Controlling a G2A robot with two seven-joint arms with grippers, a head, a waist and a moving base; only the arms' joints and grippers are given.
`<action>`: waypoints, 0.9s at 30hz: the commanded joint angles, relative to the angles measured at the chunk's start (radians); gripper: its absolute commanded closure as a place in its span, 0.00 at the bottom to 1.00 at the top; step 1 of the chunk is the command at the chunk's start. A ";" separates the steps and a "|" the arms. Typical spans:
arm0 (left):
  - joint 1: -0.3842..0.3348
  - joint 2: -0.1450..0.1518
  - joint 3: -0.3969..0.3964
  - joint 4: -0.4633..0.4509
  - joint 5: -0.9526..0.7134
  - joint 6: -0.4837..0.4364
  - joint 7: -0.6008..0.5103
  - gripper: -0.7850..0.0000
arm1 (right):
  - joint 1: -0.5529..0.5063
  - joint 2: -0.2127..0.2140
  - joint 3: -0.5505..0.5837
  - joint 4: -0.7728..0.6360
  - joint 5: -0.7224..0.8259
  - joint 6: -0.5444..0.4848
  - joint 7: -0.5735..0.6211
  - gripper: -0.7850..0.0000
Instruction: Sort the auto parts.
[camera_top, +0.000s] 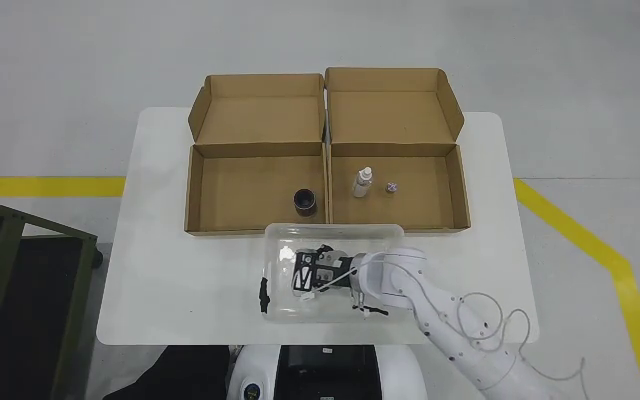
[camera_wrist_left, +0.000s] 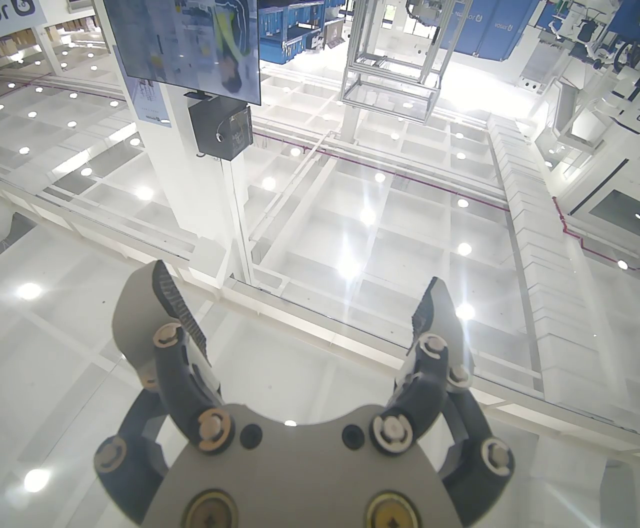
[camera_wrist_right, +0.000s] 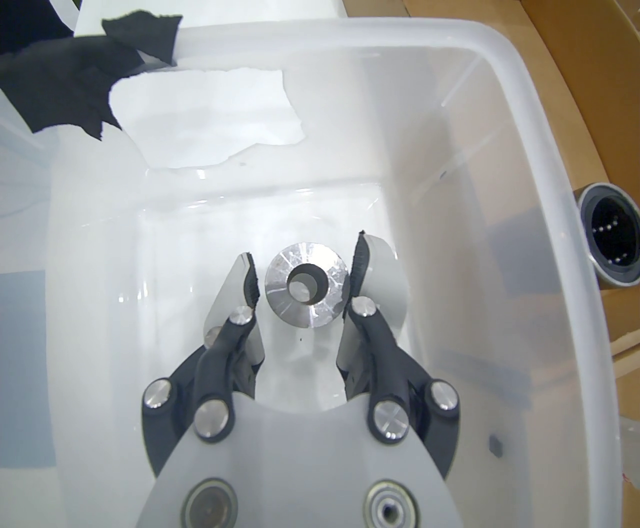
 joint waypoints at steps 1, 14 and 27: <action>0.000 0.000 0.000 0.000 0.000 0.000 0.000 0.00 | 0.001 0.000 0.000 -0.004 0.002 -0.002 0.001 0.75; 0.000 0.000 0.000 0.000 0.000 0.000 0.000 0.00 | -0.051 0.017 0.051 -0.125 0.030 -0.024 -0.026 1.00; 0.000 0.000 0.000 0.000 0.000 0.000 0.000 0.00 | -0.148 0.031 0.156 -0.269 0.246 0.016 -0.210 1.00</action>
